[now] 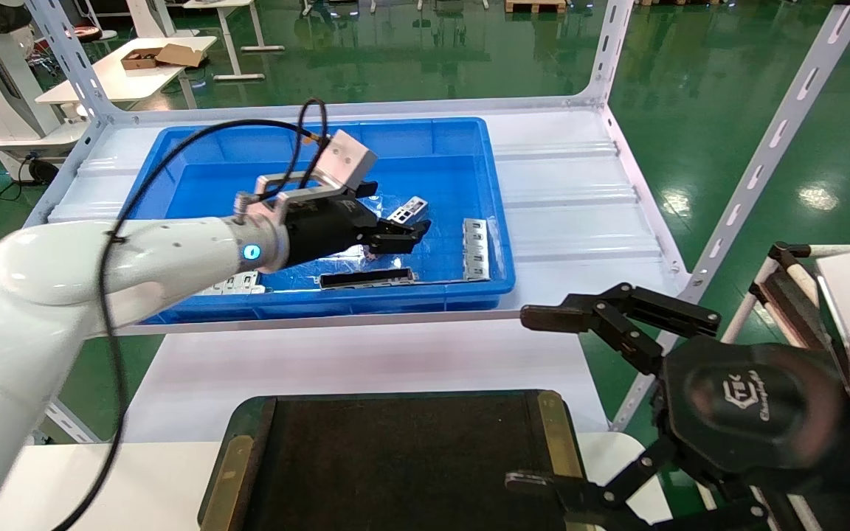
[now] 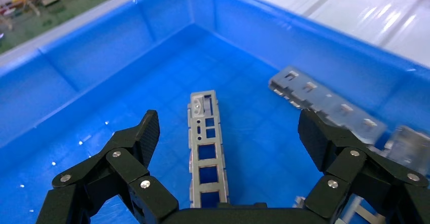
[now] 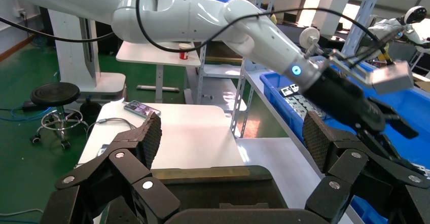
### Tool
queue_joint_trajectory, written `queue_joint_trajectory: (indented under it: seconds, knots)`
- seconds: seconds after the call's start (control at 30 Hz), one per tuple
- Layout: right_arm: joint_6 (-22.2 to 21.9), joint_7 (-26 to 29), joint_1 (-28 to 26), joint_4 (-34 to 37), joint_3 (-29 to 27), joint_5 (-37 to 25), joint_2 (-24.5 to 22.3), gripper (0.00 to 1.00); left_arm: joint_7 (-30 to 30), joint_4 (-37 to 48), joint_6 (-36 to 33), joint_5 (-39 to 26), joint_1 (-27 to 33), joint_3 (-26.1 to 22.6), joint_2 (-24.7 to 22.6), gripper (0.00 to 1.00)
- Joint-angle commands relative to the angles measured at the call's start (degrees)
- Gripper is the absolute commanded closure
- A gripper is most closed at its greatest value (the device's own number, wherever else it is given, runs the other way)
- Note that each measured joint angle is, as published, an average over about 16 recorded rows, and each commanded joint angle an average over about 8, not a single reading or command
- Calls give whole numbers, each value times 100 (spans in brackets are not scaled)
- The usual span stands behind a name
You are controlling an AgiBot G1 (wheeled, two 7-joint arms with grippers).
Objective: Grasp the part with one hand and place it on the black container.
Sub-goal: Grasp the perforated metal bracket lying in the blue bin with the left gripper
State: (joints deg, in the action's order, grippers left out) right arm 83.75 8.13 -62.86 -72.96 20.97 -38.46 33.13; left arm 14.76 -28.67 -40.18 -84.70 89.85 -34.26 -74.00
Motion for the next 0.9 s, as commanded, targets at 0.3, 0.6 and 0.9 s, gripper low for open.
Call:
queue_joint_trajectory:
  seconds: [0.3, 0.6, 0.9]
  knots:
    - [0, 0, 0, 0, 1, 0, 0, 100, -164, 939, 515, 169, 231, -169, -400, 100]
    - [-1, -1, 0, 0, 1, 1, -1, 100, -81, 1091, 628, 487, 223, -473, -407, 100]
    - [-1, -1, -1, 0, 2, 1, -1, 100, -37, 1114, 713, 805, 188, -748, -408, 100]
